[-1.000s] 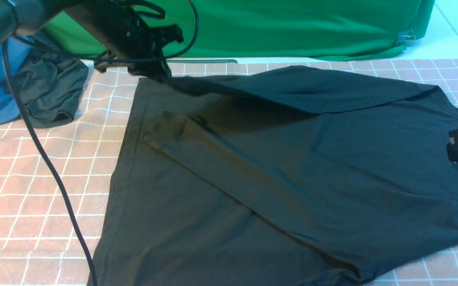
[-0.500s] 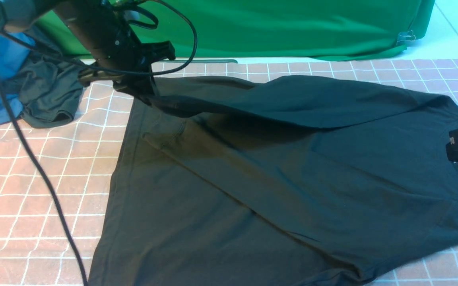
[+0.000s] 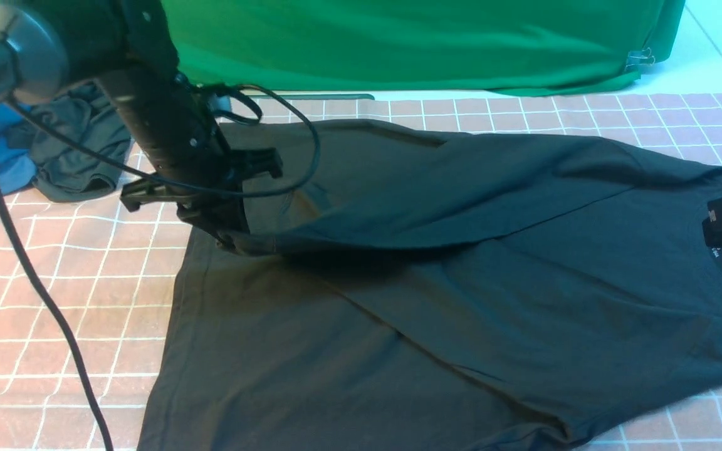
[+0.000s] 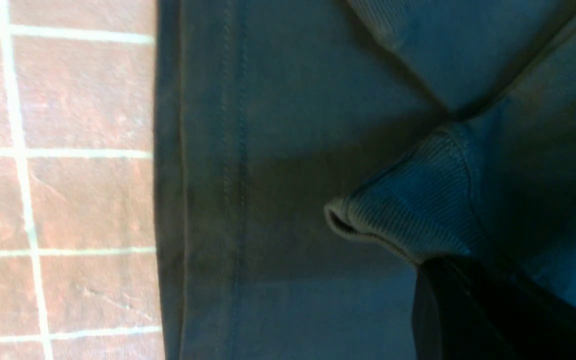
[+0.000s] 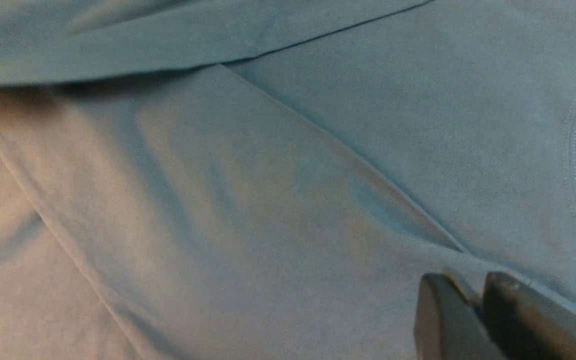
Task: Fold a long-sleeved shirt over a pink coffee tablecloth.
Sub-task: 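Fold the left side of the dark shirt inward over its body with the left gripper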
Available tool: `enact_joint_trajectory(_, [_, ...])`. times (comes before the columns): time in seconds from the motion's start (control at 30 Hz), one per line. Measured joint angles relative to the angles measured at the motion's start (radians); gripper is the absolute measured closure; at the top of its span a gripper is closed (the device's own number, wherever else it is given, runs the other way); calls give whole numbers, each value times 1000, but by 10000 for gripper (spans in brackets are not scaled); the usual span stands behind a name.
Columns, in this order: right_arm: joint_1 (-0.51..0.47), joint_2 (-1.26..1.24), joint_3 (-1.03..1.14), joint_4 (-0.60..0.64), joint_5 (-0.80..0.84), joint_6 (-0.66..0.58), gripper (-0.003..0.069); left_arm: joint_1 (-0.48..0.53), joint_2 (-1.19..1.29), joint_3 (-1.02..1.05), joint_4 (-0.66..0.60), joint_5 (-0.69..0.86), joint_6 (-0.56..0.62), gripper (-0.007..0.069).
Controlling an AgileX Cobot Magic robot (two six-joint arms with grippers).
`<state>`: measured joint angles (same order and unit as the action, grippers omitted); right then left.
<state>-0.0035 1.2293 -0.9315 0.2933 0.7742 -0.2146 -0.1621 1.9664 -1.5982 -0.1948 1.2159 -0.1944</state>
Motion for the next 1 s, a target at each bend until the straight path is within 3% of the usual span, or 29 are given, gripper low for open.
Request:
enact_joint_trajectory(0.27, [0,0,0,0,0,0,515,-38,-25,2,165,0,-109,577])
enact_joint_trajectory(0.7, [0,0,0,-6,-48,0,496,-39,-40,39,127,1,-102,566])
enact_joint_trajectory(0.83, [-1,0,0,-56,-97,27,492,-39,-40,39,148,1,-101,487])
enact_joint_trajectory(1.0, [-100,28,-8,-113,-127,107,483,-39,-40,39,195,1,-103,282])
